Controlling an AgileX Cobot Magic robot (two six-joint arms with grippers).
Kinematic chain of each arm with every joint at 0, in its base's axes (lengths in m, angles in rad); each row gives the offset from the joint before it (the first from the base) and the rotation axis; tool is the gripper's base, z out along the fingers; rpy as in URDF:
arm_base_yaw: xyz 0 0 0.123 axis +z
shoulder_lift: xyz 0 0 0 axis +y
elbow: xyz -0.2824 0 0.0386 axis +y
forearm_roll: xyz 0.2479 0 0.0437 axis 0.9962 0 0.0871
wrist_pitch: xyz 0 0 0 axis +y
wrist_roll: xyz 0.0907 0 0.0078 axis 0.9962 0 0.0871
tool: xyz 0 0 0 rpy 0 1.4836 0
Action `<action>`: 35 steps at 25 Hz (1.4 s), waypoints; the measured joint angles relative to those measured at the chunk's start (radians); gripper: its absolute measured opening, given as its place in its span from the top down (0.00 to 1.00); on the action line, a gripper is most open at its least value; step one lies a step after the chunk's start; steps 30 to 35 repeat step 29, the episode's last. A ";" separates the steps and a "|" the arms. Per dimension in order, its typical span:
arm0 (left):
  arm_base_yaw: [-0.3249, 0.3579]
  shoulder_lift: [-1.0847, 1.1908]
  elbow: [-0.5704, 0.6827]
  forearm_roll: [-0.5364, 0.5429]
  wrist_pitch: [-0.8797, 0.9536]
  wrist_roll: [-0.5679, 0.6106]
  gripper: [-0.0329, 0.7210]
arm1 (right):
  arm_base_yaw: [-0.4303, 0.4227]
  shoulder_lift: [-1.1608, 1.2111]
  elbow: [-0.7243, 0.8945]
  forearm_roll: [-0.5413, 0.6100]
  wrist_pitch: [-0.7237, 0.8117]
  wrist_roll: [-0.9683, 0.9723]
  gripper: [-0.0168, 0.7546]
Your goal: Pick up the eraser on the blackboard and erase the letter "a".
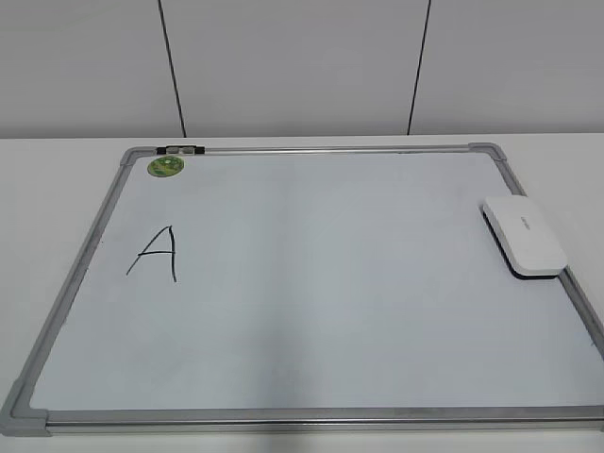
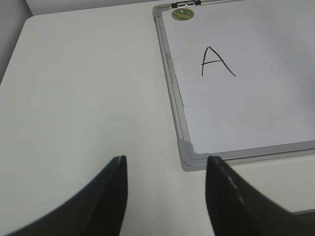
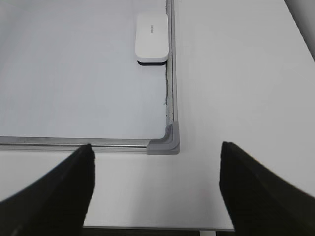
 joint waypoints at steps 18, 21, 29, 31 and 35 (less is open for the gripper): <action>0.000 0.000 0.000 0.000 0.000 0.000 0.47 | 0.000 0.000 0.000 0.000 0.000 0.000 0.22; 0.000 0.000 0.000 0.000 0.000 0.000 0.47 | 0.000 0.000 0.000 0.000 0.000 0.000 0.22; 0.000 0.000 0.000 0.000 0.000 0.000 0.48 | 0.000 0.000 0.000 0.000 0.000 0.000 0.22; 0.000 0.000 0.000 0.000 0.000 0.000 0.48 | 0.000 0.000 0.000 0.000 0.000 0.000 0.22; 0.000 0.000 0.000 0.000 0.000 0.000 0.48 | 0.000 0.000 0.000 0.000 0.000 0.000 0.22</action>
